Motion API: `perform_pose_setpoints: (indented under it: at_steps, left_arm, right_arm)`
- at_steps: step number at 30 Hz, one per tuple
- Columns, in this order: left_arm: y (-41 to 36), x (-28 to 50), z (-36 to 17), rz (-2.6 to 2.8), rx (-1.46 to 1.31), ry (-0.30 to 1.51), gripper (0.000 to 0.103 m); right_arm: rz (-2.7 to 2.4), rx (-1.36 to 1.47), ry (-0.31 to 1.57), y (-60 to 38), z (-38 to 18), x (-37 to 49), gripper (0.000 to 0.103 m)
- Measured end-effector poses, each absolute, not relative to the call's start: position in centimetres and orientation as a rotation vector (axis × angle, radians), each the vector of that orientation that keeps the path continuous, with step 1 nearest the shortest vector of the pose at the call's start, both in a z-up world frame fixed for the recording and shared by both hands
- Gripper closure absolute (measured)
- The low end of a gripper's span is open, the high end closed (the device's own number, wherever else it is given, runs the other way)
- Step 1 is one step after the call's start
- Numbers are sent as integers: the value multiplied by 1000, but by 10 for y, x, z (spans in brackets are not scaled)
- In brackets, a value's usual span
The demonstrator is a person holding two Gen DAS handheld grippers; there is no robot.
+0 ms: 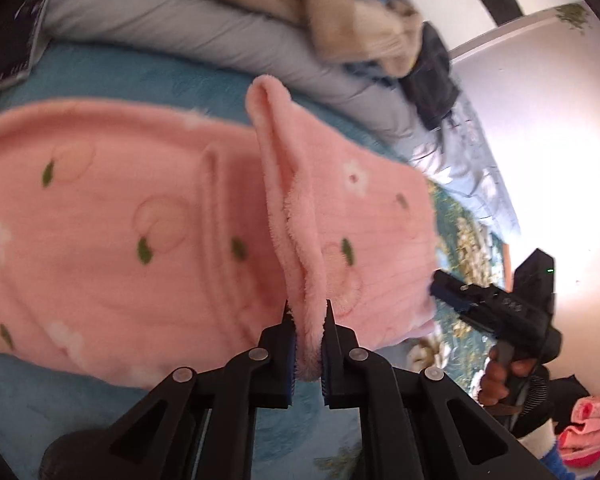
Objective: Fold clothes
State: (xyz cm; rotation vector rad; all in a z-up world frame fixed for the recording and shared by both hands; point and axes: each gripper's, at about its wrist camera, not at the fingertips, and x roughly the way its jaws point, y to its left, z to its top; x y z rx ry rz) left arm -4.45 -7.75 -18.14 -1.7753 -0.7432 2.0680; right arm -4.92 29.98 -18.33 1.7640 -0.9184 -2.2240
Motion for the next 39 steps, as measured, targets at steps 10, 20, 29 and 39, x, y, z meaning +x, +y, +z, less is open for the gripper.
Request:
perform_pose_setpoints:
  at_steps: [10, 20, 29, 39]
  left_arm:
    - [-78, -48, -212, 2074, -1848, -754, 91]
    - [-119, -39, -175, 2035, -1737, -900, 42]
    - [-304, 33, -147, 2578, -1561, -1372, 29]
    - [-377, 70, -224, 2513, -1306, -1874, 10]
  right_arm:
    - [-2213, 1851, -840, 287, -197, -58, 67]
    - [-2226, 1822, -822, 281, -181, -59, 67]
    - [-2222, 1836, -755, 257, -166, -56, 67]
    - [-2232, 1869, -685, 228, -153, -65, 64]
